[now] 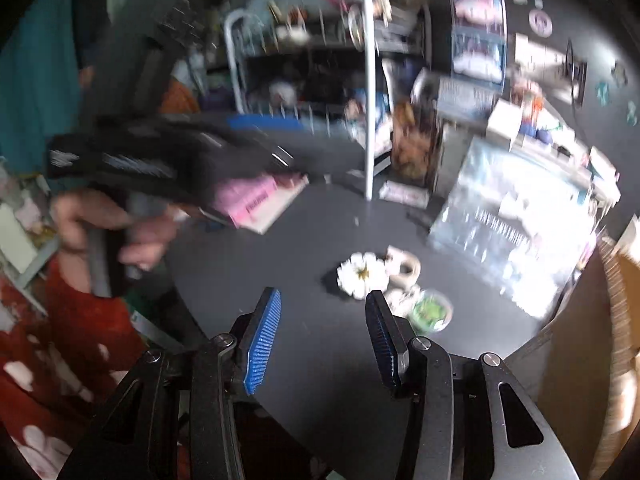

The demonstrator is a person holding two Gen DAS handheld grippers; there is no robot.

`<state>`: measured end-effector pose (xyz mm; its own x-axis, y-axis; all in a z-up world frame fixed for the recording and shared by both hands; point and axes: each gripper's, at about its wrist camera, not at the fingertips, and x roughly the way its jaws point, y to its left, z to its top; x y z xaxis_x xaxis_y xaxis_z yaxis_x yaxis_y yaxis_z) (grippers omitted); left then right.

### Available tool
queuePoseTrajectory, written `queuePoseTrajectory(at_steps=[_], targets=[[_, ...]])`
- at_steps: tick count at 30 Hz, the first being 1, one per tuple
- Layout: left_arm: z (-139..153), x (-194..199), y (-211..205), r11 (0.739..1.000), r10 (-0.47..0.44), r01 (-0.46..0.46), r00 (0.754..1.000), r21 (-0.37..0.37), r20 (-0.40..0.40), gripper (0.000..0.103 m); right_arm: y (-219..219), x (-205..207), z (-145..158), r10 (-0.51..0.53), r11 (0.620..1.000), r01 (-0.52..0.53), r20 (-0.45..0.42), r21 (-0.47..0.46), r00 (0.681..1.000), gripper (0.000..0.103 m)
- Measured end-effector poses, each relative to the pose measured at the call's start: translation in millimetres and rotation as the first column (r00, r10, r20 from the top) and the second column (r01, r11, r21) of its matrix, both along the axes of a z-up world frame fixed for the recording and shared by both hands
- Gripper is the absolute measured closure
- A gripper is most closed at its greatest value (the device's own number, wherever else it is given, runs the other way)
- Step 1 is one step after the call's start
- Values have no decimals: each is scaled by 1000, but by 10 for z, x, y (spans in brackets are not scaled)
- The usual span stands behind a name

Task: Organize objects
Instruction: 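Grasp the green jelly cup with the right gripper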

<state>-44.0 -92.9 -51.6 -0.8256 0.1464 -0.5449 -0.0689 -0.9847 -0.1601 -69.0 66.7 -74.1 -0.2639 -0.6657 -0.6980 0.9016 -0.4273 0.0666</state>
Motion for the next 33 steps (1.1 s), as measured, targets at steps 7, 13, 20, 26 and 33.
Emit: queuePoseTrajectory(at_steps=[7,13,20,26,33], targets=[[-377,73,-194,1000,18,-19,999,10,28,3,-63,-253,-609,-171,977,178,-70,116,983,63],[-529,42,-245,1000,19,-20,999,20,51,3,-116,-564,-894,-268,939,288,-126,187,955,63],[-579,15,-327,999,24,-26,998,48,54,3,-209,-860,-954,-320,920,338,-117,199,940,55],[-615,-26,-352,998,29,-32,997,49,66,3,-225,-977,-971,-331,922,341,-82,185,940,55],[-599,-62,-319,998,19,-23,997,64,74,3,-231,-994,-978,-324,929,331,-68,165,944,60]])
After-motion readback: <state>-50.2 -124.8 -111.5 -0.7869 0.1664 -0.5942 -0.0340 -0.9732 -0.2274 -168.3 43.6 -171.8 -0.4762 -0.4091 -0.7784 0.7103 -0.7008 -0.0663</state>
